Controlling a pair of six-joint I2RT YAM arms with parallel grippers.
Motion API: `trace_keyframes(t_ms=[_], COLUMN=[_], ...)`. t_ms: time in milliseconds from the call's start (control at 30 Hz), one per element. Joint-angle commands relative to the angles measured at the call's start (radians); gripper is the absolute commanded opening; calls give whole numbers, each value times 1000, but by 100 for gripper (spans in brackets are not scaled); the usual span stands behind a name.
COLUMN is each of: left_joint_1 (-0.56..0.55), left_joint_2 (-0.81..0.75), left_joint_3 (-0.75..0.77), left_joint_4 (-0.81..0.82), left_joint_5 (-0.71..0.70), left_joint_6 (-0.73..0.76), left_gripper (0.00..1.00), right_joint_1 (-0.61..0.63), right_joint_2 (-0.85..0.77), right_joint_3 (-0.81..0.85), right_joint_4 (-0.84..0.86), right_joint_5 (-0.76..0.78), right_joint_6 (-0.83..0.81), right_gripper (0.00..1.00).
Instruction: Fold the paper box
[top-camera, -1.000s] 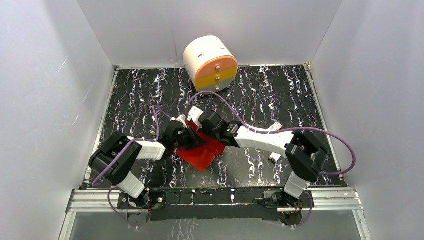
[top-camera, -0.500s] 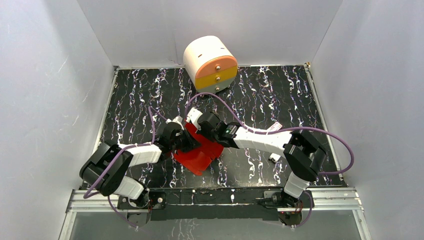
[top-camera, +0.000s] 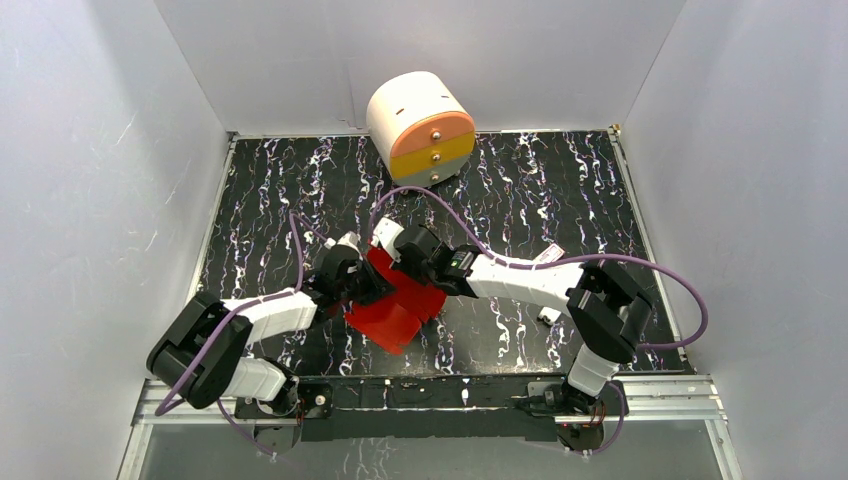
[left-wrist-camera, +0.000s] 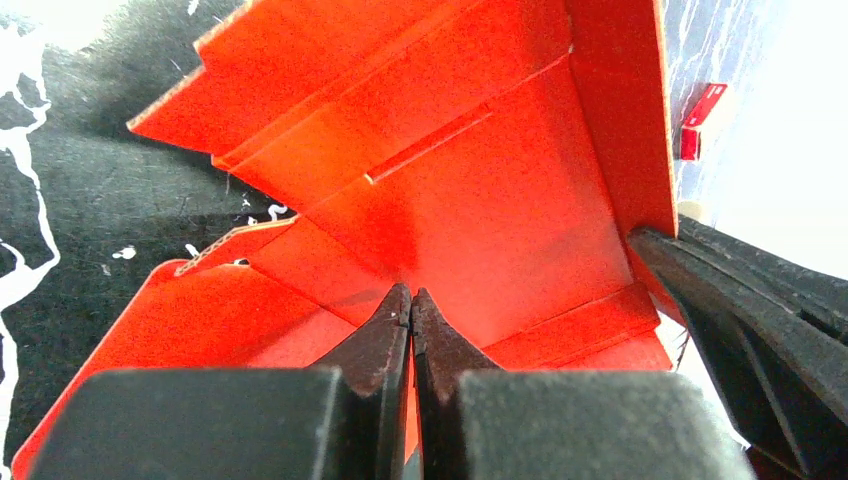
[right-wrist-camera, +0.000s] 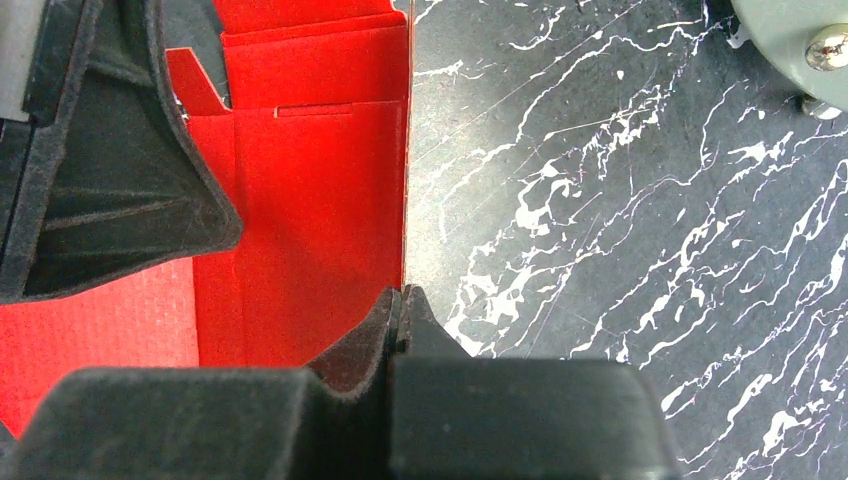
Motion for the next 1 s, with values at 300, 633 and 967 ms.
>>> trace_keyframes(t_ms=[300, 633, 967], left_joint_1=[1, 1, 1], left_joint_2=[-11, -17, 44], left_joint_3=[-11, -23, -6], left_joint_4=[-36, -50, -4], left_joint_5=[-22, -34, -66], left_joint_6=[10, 3, 9], left_gripper=[0, 0, 0], right_joint_1=[6, 6, 6], right_joint_2=[-4, 1, -22], right_joint_3=[12, 16, 10], right_joint_4=[26, 27, 25], right_joint_5=[-18, -23, -117], right_joint_6=[9, 7, 10], right_gripper=[0, 0, 0])
